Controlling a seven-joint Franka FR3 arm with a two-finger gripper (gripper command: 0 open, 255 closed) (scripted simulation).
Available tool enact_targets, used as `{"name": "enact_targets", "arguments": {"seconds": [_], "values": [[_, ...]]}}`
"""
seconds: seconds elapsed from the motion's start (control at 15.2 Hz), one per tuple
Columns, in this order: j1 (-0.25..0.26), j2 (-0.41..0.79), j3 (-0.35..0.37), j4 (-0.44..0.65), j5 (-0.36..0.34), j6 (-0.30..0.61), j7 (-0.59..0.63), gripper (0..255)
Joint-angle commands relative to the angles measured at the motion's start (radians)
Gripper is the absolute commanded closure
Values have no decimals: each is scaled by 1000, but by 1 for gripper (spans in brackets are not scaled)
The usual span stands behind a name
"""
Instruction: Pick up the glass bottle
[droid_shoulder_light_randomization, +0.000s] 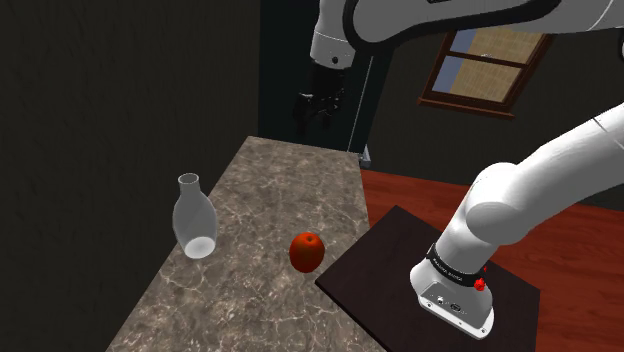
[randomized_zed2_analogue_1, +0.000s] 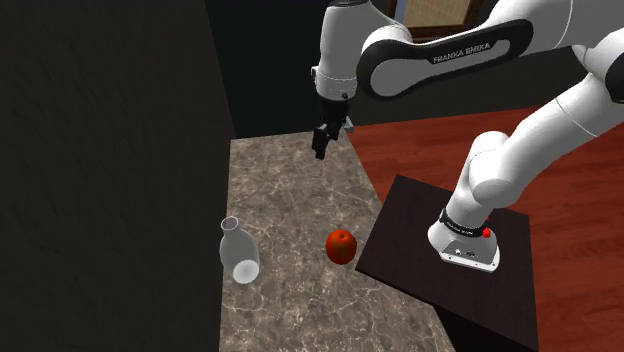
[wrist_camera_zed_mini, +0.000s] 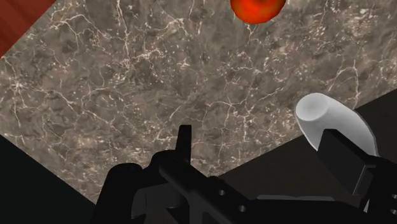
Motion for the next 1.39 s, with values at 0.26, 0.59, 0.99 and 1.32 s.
{"name": "enact_targets", "arguments": {"seconds": [0.26,0.59,0.99,1.32], "values": [[6,193,101,101,-41,108,117,0],[14,375,173,215,-127,174,234,0],[63,613,218,396,-281,205,384,0],[149,816,211,589,-407,189,484,0]]}}
